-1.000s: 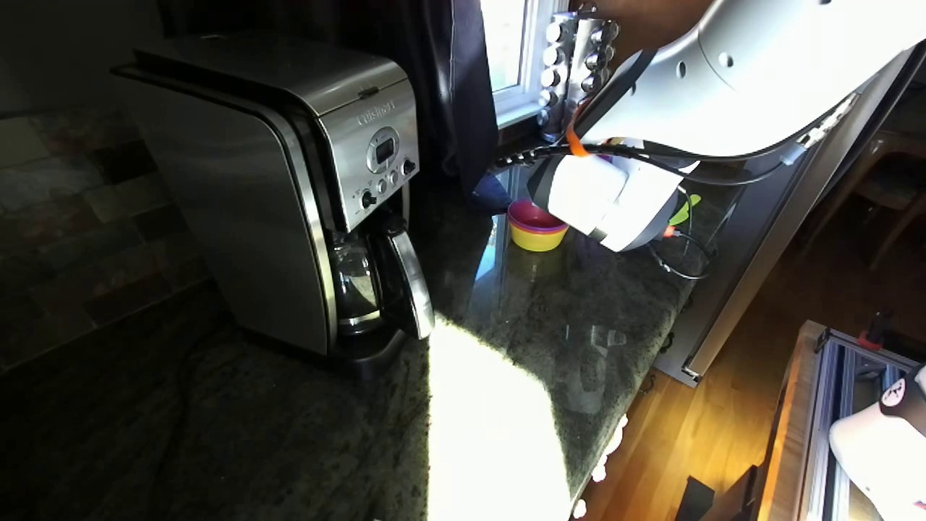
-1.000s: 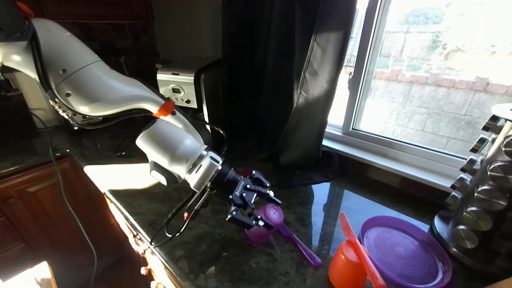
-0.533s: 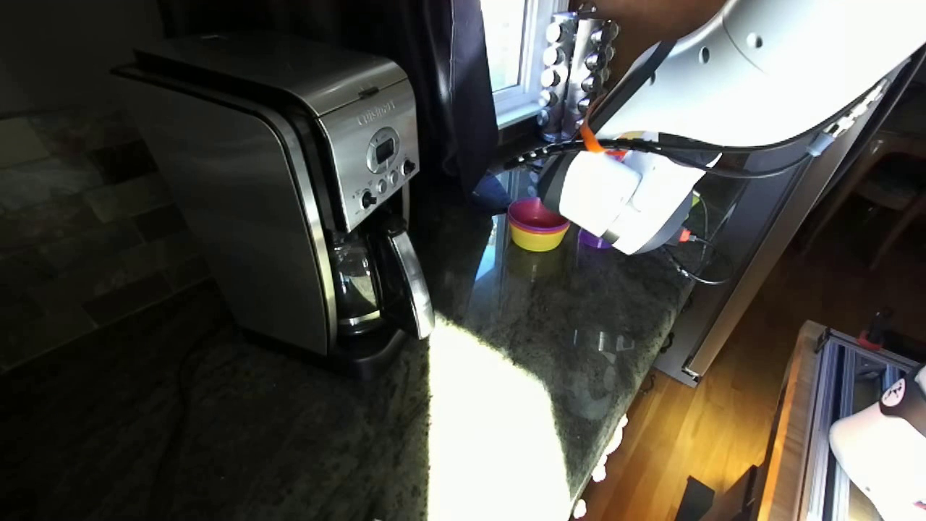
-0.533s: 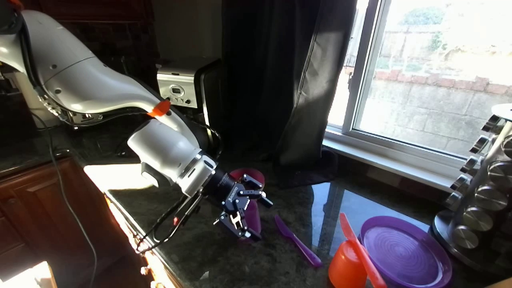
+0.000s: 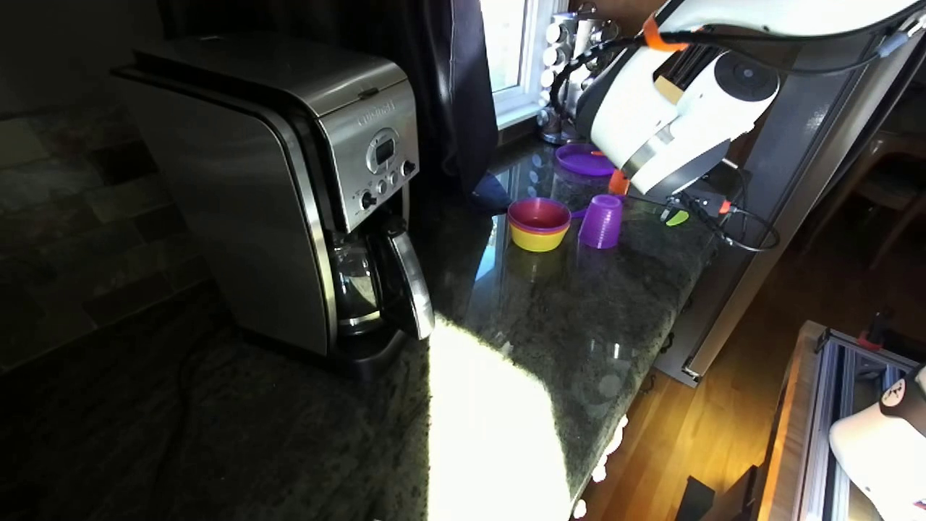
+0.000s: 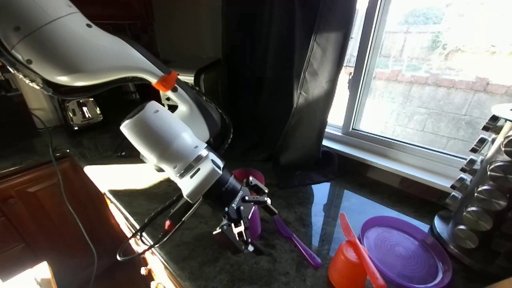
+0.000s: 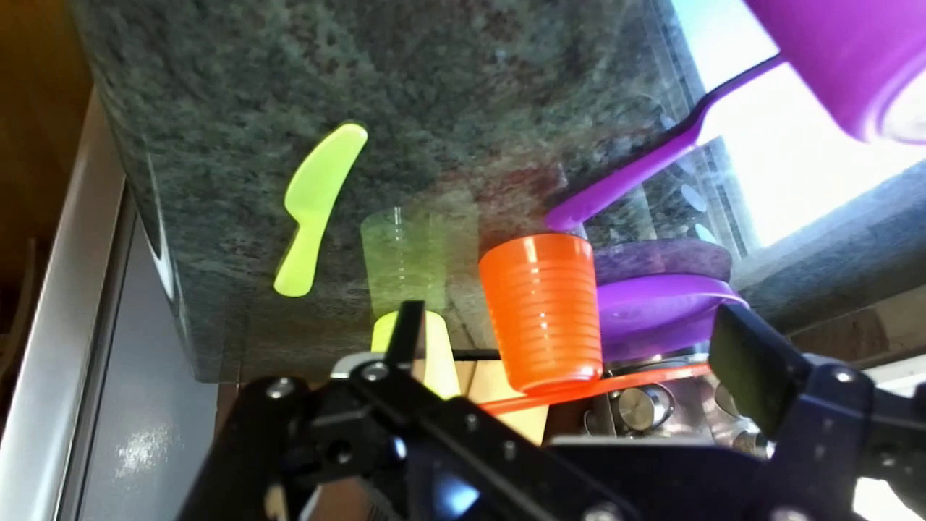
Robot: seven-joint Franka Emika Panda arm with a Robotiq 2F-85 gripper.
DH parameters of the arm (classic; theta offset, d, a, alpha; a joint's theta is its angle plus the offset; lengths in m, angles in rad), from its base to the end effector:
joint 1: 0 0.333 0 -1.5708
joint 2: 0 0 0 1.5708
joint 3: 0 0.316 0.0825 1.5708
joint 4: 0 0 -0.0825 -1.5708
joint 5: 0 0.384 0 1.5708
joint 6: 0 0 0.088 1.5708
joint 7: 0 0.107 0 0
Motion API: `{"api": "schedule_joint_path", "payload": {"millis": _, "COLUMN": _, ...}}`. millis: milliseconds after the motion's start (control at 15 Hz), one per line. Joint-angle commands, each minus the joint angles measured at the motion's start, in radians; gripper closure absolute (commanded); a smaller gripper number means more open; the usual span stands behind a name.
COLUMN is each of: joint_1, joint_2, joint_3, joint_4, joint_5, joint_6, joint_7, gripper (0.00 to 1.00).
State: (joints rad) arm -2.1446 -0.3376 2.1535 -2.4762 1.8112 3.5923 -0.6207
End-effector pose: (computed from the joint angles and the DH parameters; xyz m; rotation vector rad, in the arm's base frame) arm 0.3943 -0.1240 0.2952 2.1467 -1.4852 0.9826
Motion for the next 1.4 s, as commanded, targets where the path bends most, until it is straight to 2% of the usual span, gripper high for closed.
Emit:
{"api": "schedule_joint_path", "payload": {"millis": 0, "joint_1": -0.112, "joint_2": 0.238, "joint_3": 0.040, "joint_4": -0.021, "joint_5": 0.083, "joint_6": -0.002, "joint_7": -0.257, "gripper": 0.00}}
{"api": "schedule_joint_path", "payload": {"millis": 200, "joint_1": -0.196, "joint_2": 0.352, "joint_3": 0.079, "joint_4": -0.035, "joint_5": 0.172, "joint_6": 0.001, "joint_7": -0.440, "gripper": 0.00}}
{"api": "schedule_joint_path", "payload": {"millis": 333, "joint_1": -0.218, "joint_2": 0.416, "joint_3": 0.089, "joint_4": -0.052, "joint_5": 0.247, "joint_6": 0.004, "joint_7": -0.567, "gripper": 0.00}}
{"api": "schedule_joint_path", "payload": {"millis": 467, "joint_1": -0.191, "joint_2": 0.489, "joint_3": 0.060, "joint_4": -0.063, "joint_5": 0.347, "joint_6": 0.032, "joint_7": -0.694, "gripper": 0.00}}
{"api": "schedule_joint_path", "payload": {"millis": 533, "joint_1": -0.156, "joint_2": 0.551, "joint_3": 0.035, "joint_4": -0.070, "joint_5": 0.379, "joint_6": 0.065, "joint_7": -0.758, "gripper": 0.00}}
{"api": "schedule_joint_path", "payload": {"millis": 600, "joint_1": -0.182, "joint_2": 0.400, "joint_3": 0.050, "joint_4": -0.037, "joint_5": 0.290, "joint_6": 0.012, "joint_7": -0.618, "gripper": 0.00}}
{"api": "schedule_joint_path", "payload": {"millis": 800, "joint_1": -0.161, "joint_2": 0.489, "joint_3": 0.042, "joint_4": -0.048, "joint_5": 0.337, "joint_6": 0.048, "joint_7": -0.702, "gripper": 0.00}}
{"api": "schedule_joint_path", "payload": {"millis": 867, "joint_1": 0.040, "joint_2": 0.560, "joint_3": -0.135, "joint_4": -0.074, "joint_5": 0.222, "joint_6": 0.096, "joint_7": -0.598, "gripper": 0.00}}
{"api": "schedule_joint_path", "payload": {"millis": 1133, "joint_1": 0.040, "joint_2": 0.572, "joint_3": -0.133, "joint_4": -0.075, "joint_5": 0.221, "joint_6": 0.096, "joint_7": -0.601, "gripper": 0.00}}
{"api": "schedule_joint_path", "payload": {"millis": 1200, "joint_1": -0.151, "joint_2": 0.519, "joint_3": 0.026, "joint_4": -0.045, "joint_5": 0.358, "joint_6": 0.051, "joint_7": -0.726, "gripper": 0.00}}
{"api": "schedule_joint_path", "payload": {"millis": 1333, "joint_1": -0.149, "joint_2": 0.545, "joint_3": 0.001, "joint_4": -0.024, "joint_5": 0.364, "joint_6": 0.049, "joint_7": -0.762, "gripper": 0.00}}
